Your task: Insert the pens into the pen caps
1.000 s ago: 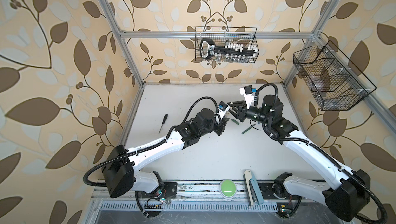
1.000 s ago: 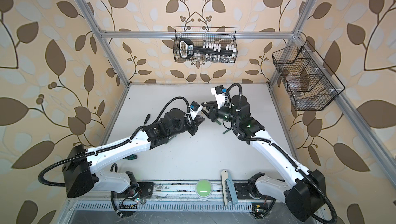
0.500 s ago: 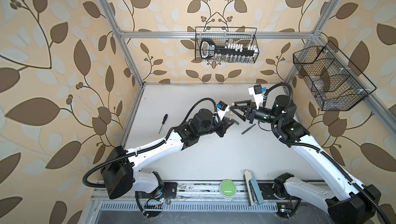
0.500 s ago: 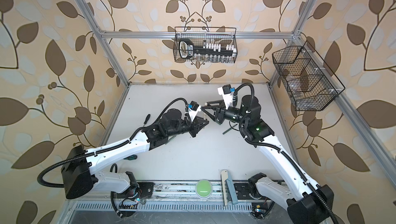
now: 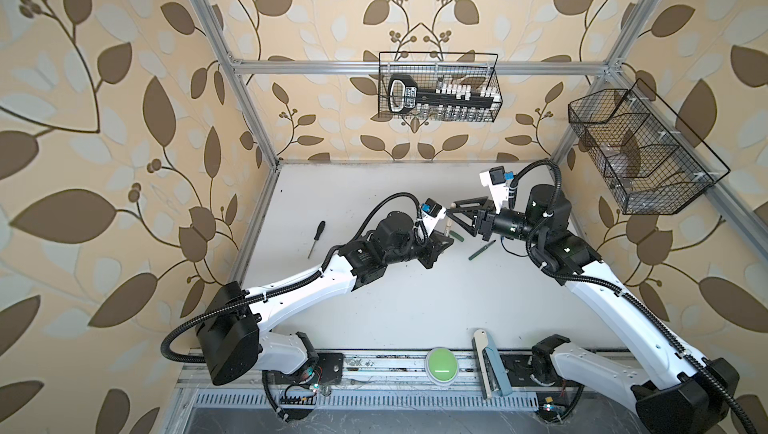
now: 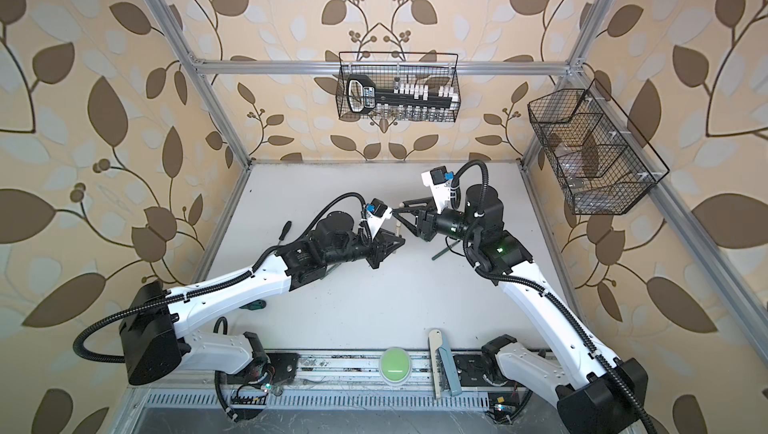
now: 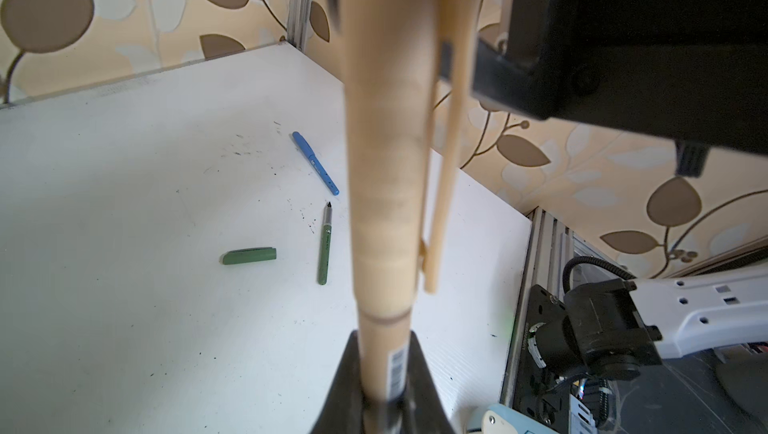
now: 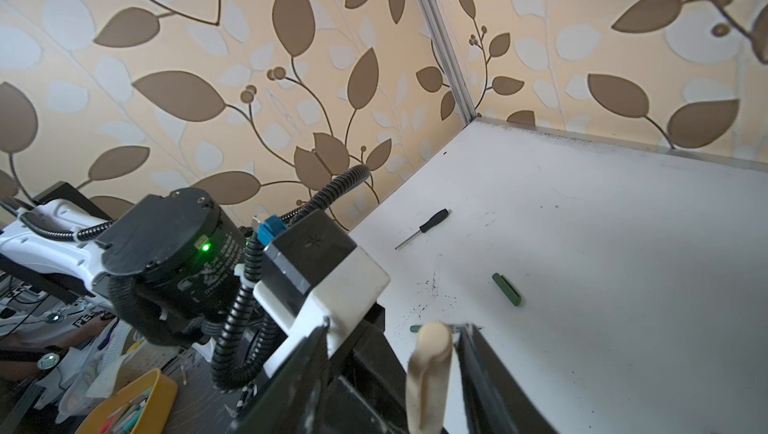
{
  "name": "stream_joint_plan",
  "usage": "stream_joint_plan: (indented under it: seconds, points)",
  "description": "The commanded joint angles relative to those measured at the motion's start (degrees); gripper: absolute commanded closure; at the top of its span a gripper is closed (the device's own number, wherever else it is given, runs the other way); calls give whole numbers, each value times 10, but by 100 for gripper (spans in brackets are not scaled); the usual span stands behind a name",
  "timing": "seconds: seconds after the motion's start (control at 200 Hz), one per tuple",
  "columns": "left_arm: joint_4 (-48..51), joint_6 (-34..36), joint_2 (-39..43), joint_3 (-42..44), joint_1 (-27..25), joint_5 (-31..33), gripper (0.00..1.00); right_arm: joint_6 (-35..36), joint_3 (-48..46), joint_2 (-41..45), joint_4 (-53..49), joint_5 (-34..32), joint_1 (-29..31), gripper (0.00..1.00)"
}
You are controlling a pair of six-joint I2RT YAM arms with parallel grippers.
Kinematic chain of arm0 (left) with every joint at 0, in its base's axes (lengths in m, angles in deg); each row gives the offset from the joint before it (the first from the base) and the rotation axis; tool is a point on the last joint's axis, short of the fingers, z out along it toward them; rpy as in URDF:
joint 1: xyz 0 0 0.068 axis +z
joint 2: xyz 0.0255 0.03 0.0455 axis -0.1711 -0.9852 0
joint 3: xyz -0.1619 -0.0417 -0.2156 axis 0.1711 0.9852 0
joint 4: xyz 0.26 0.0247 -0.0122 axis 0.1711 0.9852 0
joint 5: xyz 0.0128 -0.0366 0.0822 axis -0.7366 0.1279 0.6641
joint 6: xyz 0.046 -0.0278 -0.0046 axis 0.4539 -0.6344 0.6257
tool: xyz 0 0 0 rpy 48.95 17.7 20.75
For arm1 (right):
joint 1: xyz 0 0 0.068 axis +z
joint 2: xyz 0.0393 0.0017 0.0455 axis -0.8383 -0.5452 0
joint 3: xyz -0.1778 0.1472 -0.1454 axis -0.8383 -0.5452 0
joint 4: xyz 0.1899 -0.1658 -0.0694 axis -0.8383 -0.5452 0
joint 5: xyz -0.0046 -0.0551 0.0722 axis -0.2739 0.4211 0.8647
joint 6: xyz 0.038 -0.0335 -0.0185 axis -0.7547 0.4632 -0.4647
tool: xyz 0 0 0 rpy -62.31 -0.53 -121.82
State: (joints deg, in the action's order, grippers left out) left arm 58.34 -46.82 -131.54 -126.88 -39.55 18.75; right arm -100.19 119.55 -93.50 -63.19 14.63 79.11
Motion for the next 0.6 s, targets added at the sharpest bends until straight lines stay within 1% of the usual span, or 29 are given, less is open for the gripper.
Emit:
stream_joint_plan:
  seconds: [0.0, 0.26, 0.34, 0.425, 0.595]
  points:
    - [8, -2, 1, 7, 6, 14, 100, 13, 20, 30, -4, -29, -1, 48]
    - [23, 2, 9, 15, 14, 40, 100, 9, 33, 52, -25, -38, -8, 47]
    - [22, 2, 15, 16, 14, 37, 100, 15, 31, 43, -41, -42, -11, 50]
    - [21, 1, 25, 18, 14, 31, 100, 19, 20, 24, -41, -29, -13, 53]
    - [20, -3, 40, 23, 14, 19, 100, 17, 2, -15, -15, 9, -12, 54]
